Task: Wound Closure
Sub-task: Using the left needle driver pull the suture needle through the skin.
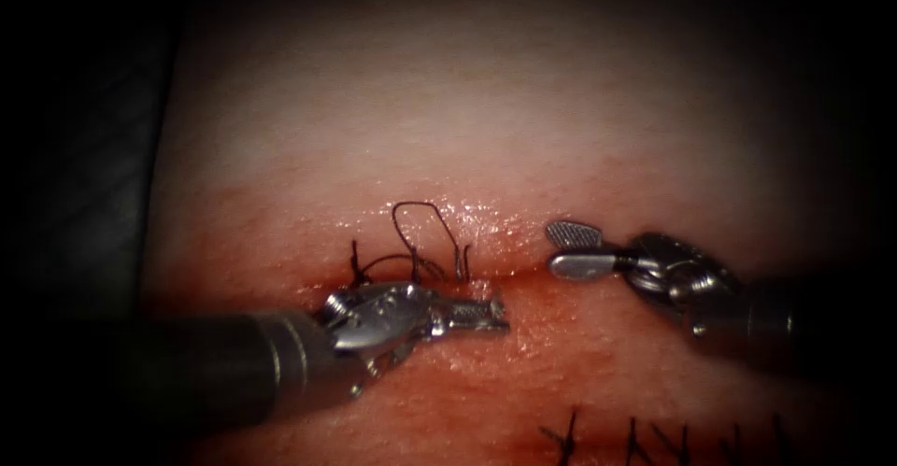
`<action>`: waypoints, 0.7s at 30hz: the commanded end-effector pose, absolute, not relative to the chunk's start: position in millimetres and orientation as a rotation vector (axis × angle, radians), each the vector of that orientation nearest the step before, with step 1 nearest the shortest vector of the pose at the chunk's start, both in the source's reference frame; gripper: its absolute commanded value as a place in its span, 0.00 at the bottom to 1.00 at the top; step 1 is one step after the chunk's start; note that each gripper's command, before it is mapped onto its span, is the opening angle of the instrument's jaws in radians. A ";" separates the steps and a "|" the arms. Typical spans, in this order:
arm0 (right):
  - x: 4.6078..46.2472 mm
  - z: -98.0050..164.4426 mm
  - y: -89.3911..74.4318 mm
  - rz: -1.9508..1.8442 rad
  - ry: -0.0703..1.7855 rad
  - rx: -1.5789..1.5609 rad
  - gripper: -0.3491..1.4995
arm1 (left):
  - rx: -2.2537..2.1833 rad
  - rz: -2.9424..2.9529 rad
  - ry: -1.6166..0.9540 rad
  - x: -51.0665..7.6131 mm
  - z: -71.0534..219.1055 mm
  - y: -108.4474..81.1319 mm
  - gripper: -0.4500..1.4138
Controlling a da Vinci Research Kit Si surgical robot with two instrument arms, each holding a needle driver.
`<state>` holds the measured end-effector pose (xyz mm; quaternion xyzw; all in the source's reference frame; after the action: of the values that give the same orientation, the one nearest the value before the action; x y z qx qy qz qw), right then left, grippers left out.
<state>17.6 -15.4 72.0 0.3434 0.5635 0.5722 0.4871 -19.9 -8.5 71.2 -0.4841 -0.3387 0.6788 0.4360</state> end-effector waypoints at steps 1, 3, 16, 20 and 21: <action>18.9 72.8 -16.4 1.376 1.360 0.846 0.77 | -1.188 1.636 -0.913 -20.4 71.1 -8.6 0.00; 19.3 72.9 -16.9 1.329 1.367 0.823 0.76 | -1.124 1.513 -1.056 -20.4 70.2 -8.9 0.00; 20.0 71.4 -18.8 0.730 1.383 0.473 0.82 | -0.978 1.150 -1.380 -18.6 63.9 -7.3 0.00; 21.2 71.1 -19.7 0.564 1.336 0.385 0.93 | -1.187 1.210 -1.388 -17.6 61.4 -6.7 0.00; 22.0 71.0 -20.1 0.510 1.320 0.358 0.95 | -1.339 1.333 -1.331 -17.0 60.5 -6.8 0.00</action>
<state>21.2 -19.9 70.4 0.1604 0.6020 0.2312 0.7473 -16.3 -6.9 59.7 -0.5469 -0.5133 0.5379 0.3848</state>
